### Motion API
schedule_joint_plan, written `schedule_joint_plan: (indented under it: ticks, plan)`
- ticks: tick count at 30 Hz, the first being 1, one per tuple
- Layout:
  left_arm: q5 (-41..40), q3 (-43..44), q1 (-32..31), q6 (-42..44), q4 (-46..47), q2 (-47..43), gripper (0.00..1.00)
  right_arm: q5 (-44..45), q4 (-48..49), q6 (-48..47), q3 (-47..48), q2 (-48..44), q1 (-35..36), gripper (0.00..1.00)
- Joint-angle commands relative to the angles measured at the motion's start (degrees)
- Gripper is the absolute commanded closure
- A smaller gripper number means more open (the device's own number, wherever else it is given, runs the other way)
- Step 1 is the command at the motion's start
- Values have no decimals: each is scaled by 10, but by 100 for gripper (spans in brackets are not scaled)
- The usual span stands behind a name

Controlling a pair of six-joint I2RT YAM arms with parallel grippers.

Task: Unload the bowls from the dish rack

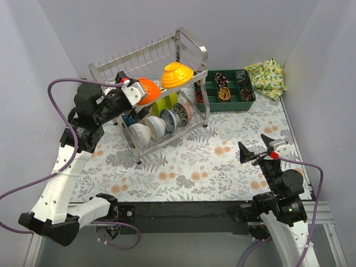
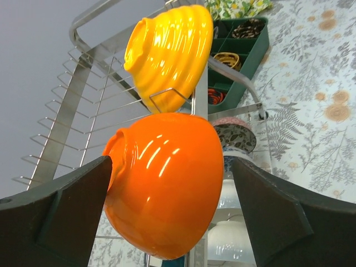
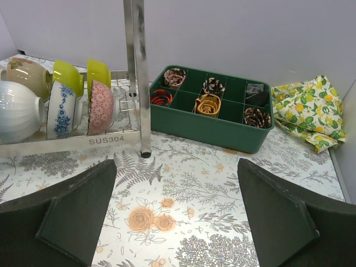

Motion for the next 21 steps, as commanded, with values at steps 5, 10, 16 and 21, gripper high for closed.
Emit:
schedule_joint_plan:
  ticks: [5,10,16,21]
  plan:
    - [-51,-13,-2,7,5,4,8,-2,20,-5,3,-46,3,1]
    - [-36,-15,-3,5,8,-1,16,-3,20,-5,3,-46,3,2]
    - [-14,-14,-2,-7,22,-17,34,-2,20,-5,3,-47,2,1]
    - [-17,-17,-2,-13,42,-26,47,-2,19,-5,3,-48,3,1]
